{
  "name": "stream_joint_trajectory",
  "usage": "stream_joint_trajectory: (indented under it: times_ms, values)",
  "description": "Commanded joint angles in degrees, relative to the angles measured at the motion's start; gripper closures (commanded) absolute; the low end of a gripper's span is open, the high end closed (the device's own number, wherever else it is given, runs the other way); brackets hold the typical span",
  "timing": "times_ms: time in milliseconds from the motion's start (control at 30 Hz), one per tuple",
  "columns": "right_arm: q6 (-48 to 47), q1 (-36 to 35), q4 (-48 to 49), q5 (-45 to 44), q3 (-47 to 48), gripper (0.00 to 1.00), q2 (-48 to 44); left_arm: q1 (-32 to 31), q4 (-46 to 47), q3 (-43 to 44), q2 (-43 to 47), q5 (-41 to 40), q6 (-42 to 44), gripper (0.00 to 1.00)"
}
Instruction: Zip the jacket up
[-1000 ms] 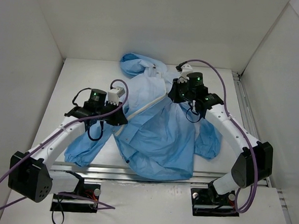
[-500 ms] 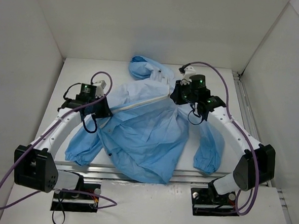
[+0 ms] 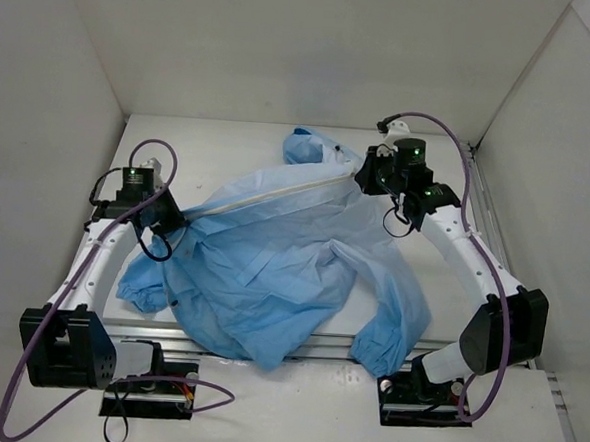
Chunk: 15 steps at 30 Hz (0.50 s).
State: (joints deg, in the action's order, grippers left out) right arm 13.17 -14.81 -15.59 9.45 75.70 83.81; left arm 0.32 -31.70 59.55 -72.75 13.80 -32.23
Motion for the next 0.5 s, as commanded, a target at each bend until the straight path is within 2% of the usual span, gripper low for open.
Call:
stream_joint_trajectory:
  times_ms: [0,467]
  values:
    - [-1.7,5.6,5.0,-12.1,5.7,1.0,-3.0,6.2,-2.3,1.0,2.0,-10.2,-0.4,1.0]
    - [-2.5,11.0,4.9,-13.6,20.5,1.0,1.0,13.6,-0.9,11.6,0.6,-4.6,-1.4,1.0]
